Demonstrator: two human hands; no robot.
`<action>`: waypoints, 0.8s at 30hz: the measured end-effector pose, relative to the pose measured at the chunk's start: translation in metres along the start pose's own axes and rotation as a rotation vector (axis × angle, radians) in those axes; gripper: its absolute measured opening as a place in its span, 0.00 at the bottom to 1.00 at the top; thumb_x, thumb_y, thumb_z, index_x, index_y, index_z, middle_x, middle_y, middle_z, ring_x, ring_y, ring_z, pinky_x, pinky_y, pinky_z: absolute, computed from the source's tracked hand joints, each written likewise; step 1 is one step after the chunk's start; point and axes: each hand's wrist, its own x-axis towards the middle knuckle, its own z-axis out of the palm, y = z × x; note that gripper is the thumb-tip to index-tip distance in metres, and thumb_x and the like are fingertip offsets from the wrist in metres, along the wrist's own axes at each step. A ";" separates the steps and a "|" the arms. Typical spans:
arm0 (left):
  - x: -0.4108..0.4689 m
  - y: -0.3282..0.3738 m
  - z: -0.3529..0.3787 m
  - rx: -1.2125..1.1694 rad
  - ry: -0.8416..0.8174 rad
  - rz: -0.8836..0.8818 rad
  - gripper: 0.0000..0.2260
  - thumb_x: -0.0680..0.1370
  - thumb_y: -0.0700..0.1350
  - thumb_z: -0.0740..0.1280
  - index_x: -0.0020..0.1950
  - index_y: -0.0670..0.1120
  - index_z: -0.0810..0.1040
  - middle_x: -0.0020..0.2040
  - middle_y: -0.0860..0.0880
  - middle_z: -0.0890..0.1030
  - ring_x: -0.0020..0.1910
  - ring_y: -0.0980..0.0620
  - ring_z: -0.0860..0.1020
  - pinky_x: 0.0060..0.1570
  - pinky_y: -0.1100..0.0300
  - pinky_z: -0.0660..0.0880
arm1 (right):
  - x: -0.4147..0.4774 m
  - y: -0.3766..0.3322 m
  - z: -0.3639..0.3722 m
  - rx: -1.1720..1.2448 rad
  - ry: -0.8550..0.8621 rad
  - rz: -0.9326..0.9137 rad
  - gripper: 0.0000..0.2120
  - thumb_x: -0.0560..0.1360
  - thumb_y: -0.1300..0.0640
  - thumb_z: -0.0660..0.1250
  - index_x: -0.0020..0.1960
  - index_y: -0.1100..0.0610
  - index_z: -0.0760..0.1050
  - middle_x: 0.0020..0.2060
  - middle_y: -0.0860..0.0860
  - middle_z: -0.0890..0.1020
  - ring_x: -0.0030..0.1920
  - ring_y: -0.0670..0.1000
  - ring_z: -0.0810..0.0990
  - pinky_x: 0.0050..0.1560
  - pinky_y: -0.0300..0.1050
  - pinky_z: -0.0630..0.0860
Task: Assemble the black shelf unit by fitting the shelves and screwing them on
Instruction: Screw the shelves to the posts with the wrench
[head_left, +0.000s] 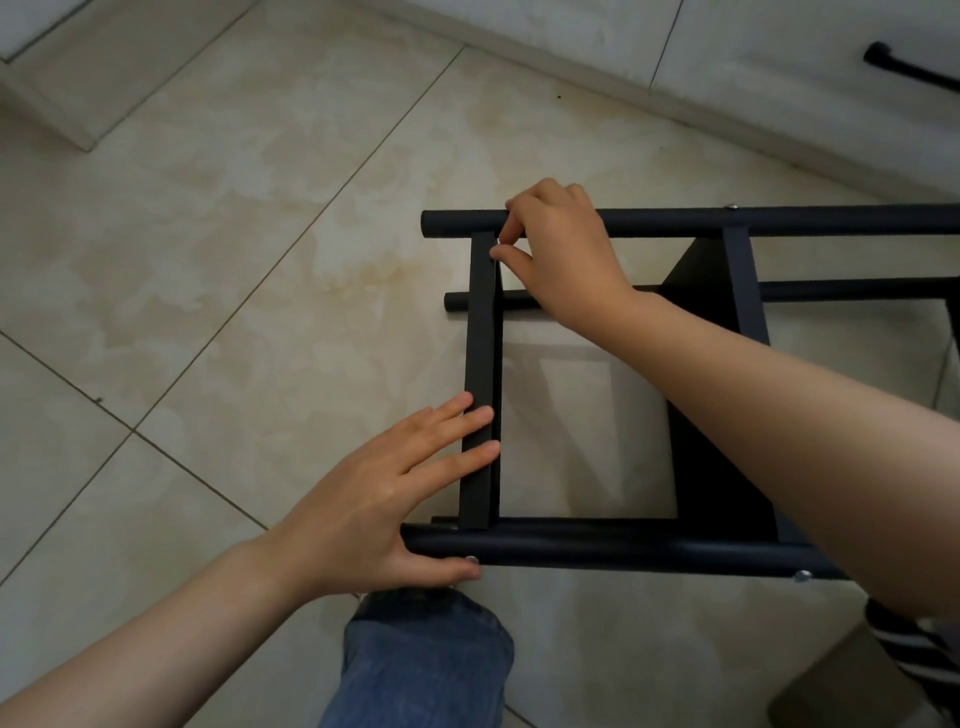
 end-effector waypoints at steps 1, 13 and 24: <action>0.002 -0.001 -0.001 0.017 -0.026 -0.004 0.38 0.73 0.65 0.73 0.78 0.48 0.68 0.81 0.50 0.61 0.82 0.50 0.55 0.79 0.52 0.55 | 0.000 0.001 -0.001 -0.009 -0.009 -0.014 0.08 0.79 0.54 0.68 0.53 0.58 0.77 0.61 0.53 0.76 0.62 0.56 0.71 0.60 0.42 0.66; 0.021 -0.015 -0.011 -0.013 -0.213 0.010 0.41 0.69 0.76 0.66 0.77 0.59 0.64 0.83 0.61 0.48 0.82 0.52 0.41 0.79 0.52 0.39 | 0.012 0.019 -0.009 -0.114 -0.181 -0.119 0.09 0.78 0.54 0.69 0.53 0.59 0.79 0.70 0.53 0.71 0.68 0.56 0.67 0.66 0.47 0.64; 0.137 -0.030 -0.025 -0.563 0.221 -0.906 0.31 0.76 0.46 0.71 0.76 0.45 0.63 0.64 0.53 0.75 0.64 0.51 0.75 0.57 0.56 0.74 | 0.019 0.018 0.002 -0.183 -0.260 -0.112 0.06 0.78 0.53 0.69 0.52 0.56 0.77 0.67 0.51 0.71 0.64 0.55 0.70 0.66 0.57 0.57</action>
